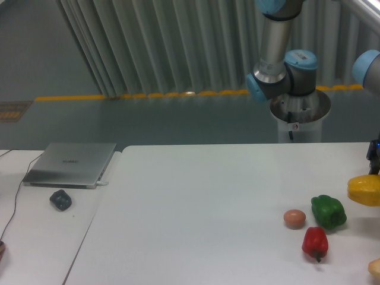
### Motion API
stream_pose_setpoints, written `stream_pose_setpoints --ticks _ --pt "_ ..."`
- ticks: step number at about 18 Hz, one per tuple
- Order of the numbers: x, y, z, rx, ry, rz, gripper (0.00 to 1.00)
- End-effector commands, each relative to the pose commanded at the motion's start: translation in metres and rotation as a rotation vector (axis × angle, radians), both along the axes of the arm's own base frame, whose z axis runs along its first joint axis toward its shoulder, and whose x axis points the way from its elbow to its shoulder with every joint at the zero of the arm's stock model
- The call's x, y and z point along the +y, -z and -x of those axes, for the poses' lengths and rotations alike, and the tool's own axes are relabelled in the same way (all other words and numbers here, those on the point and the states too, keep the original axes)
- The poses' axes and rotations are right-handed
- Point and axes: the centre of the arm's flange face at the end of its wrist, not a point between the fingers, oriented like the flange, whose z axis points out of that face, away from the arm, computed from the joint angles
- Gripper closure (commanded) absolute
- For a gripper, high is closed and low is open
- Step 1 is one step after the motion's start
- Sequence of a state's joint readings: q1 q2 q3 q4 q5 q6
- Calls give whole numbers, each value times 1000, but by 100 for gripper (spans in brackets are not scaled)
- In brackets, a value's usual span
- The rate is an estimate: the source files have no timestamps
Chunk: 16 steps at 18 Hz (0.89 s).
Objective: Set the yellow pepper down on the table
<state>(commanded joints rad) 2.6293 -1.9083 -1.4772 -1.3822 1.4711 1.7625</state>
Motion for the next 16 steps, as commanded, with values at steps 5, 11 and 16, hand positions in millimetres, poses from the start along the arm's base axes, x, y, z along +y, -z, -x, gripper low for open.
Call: stream_pose_setpoints --ticks 5,11,16 --pt "20 15 -9 -6 7 7 70" --pt "28 32 -4 1 16 10 69" --pt "22 35 4 51 59 63 65"
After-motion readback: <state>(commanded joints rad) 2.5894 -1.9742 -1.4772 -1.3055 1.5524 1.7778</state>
